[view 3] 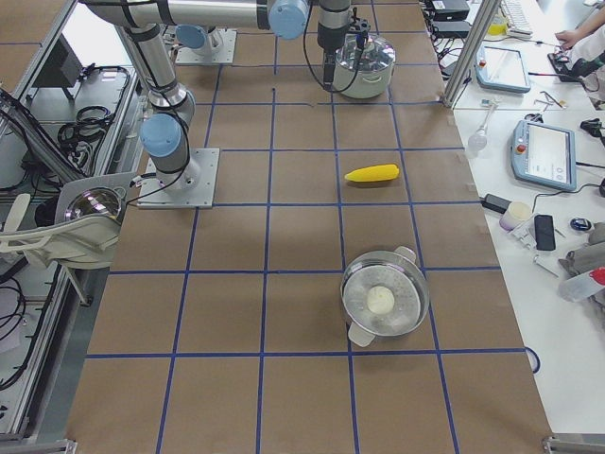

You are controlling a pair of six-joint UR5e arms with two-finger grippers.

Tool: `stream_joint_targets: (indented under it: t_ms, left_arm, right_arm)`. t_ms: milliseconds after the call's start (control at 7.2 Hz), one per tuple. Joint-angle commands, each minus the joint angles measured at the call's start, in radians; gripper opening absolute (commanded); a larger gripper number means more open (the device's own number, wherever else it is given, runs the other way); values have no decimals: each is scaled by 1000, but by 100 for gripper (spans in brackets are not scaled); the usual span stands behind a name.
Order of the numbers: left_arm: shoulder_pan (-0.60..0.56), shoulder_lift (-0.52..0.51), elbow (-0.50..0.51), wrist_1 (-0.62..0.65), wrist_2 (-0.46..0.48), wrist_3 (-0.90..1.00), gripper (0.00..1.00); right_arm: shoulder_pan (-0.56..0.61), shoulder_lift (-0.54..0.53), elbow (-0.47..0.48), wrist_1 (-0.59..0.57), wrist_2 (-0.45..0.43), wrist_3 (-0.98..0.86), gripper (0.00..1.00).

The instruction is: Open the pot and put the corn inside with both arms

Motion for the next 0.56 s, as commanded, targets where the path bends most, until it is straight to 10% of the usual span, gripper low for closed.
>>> stream_joint_targets:
  t_ms: [0, 417]
  left_arm:
    - [-52, -122, 90, 7, 2, -73, 100]
    - [-114, -212, 95, 107, -5, -128, 99]
  right_arm:
    - [-91, 70, 9, -72, 8, -126, 100]
    - [-158, 252, 26, -316, 9, -297, 100]
